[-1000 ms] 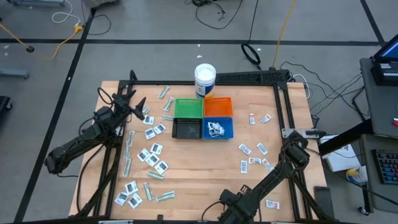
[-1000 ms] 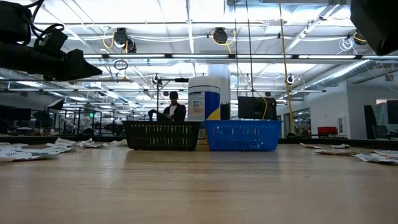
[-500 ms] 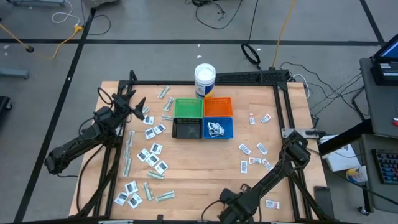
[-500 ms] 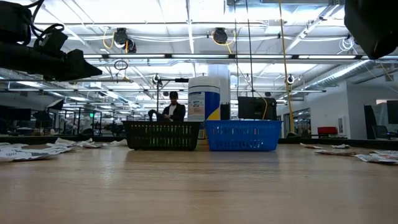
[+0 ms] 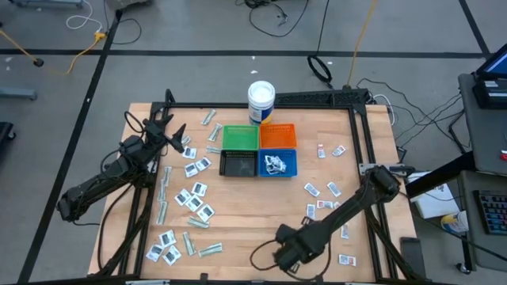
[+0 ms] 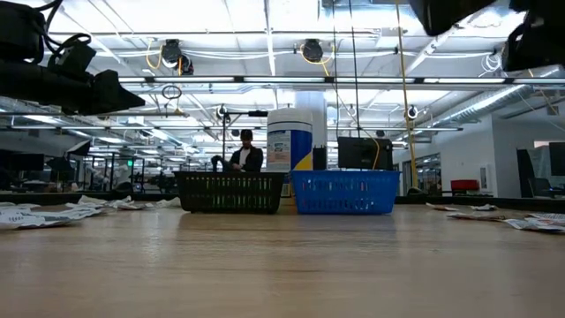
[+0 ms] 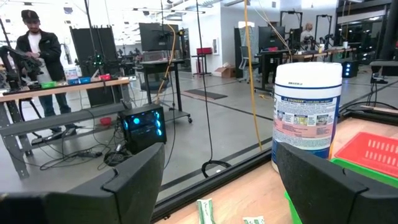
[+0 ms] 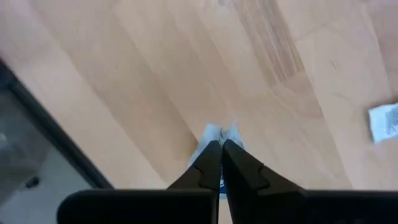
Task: Pick & Place First Aid Supplies
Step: Put the blue alcohol pad into the blue basket
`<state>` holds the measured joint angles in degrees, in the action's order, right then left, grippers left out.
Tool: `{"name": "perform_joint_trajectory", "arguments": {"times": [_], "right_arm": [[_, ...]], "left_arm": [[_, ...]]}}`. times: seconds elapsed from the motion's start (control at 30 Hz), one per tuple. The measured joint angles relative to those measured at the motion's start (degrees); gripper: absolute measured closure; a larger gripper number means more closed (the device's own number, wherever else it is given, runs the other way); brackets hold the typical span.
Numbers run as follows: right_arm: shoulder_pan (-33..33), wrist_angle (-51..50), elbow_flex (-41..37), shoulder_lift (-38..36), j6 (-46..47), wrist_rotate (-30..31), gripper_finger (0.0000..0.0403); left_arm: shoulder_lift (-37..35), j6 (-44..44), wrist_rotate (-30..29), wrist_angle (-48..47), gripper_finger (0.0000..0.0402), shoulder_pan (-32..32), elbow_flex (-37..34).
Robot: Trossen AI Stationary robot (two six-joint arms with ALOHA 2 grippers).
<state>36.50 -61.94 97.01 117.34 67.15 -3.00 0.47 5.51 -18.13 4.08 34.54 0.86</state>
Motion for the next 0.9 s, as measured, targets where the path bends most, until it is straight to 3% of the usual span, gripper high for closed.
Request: {"name": "perform_joint_trajectory", "arguments": {"times": [0.43, 0.9], "right_arm": [[-5.5, -7.4, 0.0, -9.1, -13.1, -1.6, 0.0401], [-27.2, -12.4, 0.0, -11.2, -28.4, 1.5, 0.0402]], "left_arm": [[0.0, 0.0, 0.0, 0.0, 0.0094, 0.0, 0.0], [0.0, 0.0, 0.0, 0.0, 0.0094, 0.0, 0.0]]}}
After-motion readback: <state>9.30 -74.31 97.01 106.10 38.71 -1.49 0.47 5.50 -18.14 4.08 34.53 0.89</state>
